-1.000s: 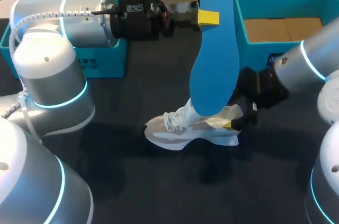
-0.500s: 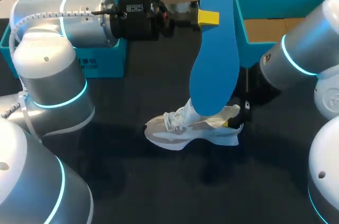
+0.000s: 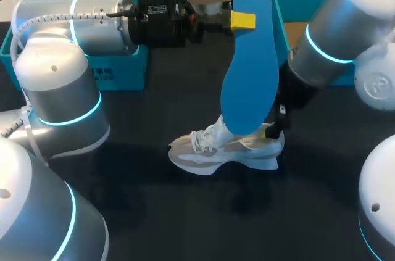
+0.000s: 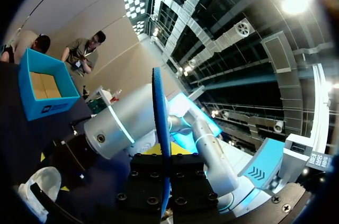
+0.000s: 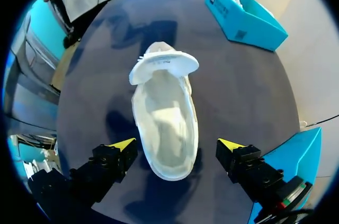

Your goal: Take the shoe out of the shoebox, open the shoe tongue, remove and reinsert the insole, then place the shoe into the shoebox

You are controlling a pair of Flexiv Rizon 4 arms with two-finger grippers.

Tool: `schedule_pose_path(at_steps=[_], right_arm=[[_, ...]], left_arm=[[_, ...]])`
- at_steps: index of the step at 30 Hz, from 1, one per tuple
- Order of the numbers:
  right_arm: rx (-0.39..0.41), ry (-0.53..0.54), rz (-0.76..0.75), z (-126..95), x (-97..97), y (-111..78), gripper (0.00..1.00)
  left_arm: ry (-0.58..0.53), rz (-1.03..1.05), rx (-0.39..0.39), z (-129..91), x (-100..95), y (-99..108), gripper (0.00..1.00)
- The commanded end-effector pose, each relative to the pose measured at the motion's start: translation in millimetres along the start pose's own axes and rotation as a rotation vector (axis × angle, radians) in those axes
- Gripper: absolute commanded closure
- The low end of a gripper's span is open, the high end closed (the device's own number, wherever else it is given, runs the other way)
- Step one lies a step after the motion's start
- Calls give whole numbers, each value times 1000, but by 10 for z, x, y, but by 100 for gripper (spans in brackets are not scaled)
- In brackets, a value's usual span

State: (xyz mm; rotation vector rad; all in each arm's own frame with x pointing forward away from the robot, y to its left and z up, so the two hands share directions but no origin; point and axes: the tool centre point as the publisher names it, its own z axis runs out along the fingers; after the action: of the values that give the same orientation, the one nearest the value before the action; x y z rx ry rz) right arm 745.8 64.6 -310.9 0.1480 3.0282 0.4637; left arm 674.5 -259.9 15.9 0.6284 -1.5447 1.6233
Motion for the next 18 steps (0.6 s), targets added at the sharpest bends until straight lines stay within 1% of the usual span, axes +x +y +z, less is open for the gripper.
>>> schedule_pose_path(at_steps=[1,5,8,9,18], right_arm=[[18,24,-7,104,-26,62,0],[4,41,-8,130,9,81,0],[-26,71,5,155,23,91,0],[-50,81,47,170,28,82,0],[-50,81,47,170,28,82,0]], left_arm=[[1,0,2,14,-4,-1,100],[1,0,2,14,-4,-1,100],[1,0,2,14,-4,-1,100],[1,0,2,14,-4,-1,100],[1,0,2,14,-4,-1,100]])
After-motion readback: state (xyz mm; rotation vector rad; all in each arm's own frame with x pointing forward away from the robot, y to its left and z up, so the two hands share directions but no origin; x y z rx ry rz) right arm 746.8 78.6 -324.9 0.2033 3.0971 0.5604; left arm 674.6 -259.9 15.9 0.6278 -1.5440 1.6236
